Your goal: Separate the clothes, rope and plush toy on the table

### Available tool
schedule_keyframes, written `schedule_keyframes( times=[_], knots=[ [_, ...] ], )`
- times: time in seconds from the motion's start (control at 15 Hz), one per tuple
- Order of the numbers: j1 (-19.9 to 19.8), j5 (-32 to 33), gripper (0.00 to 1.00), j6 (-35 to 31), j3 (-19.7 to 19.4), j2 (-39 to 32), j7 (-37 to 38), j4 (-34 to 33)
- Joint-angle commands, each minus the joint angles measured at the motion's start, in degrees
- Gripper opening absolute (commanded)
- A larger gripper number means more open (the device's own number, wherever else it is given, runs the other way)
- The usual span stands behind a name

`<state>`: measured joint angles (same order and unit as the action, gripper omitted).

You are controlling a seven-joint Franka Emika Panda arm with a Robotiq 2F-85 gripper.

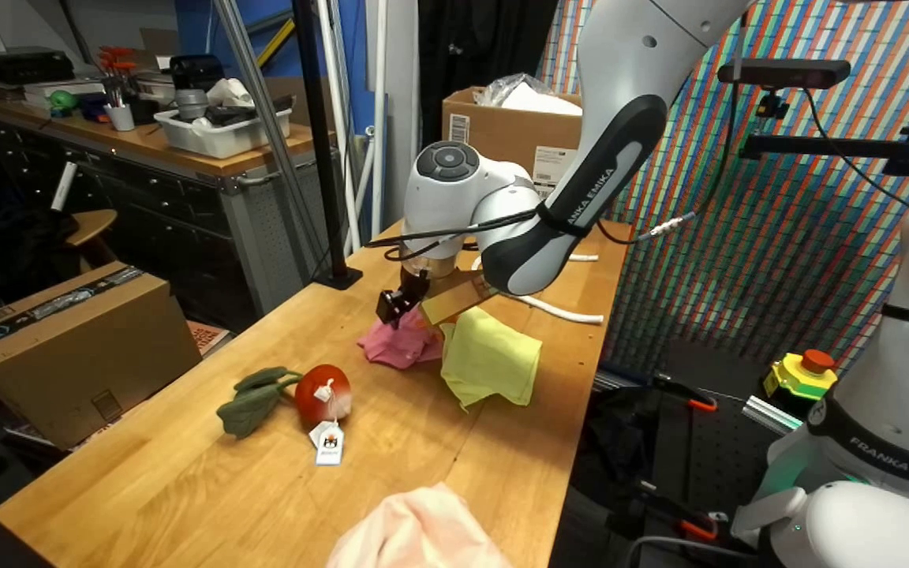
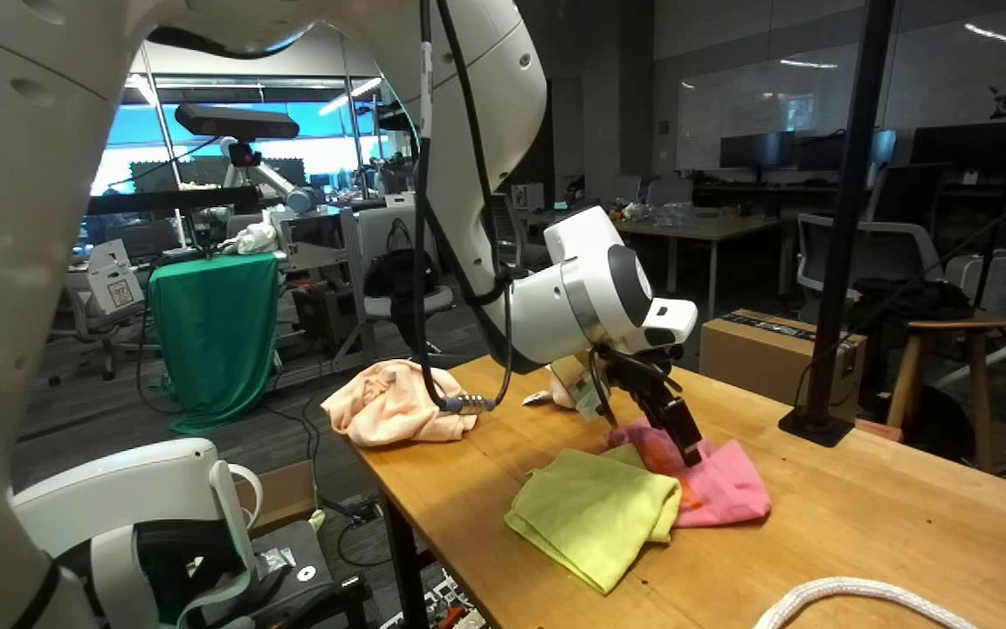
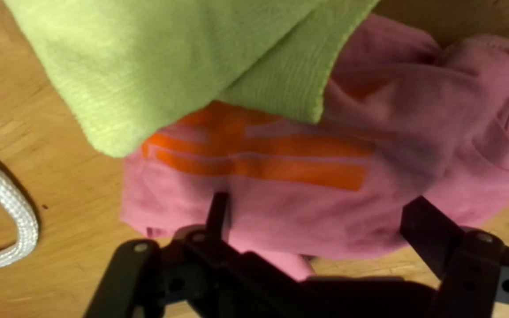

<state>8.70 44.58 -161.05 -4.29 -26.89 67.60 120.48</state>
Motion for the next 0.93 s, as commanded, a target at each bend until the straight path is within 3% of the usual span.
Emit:
schedule_keyframes(
  times=[0.0,0.87],
  knots=[
    [0.8,1.5,1.00,0.0,-1.8,-1.8,1.6,-3.3],
    [1.4,1.6,1.00,0.0,-2.8,-4.6,1.8,-5.2]
  ],
)
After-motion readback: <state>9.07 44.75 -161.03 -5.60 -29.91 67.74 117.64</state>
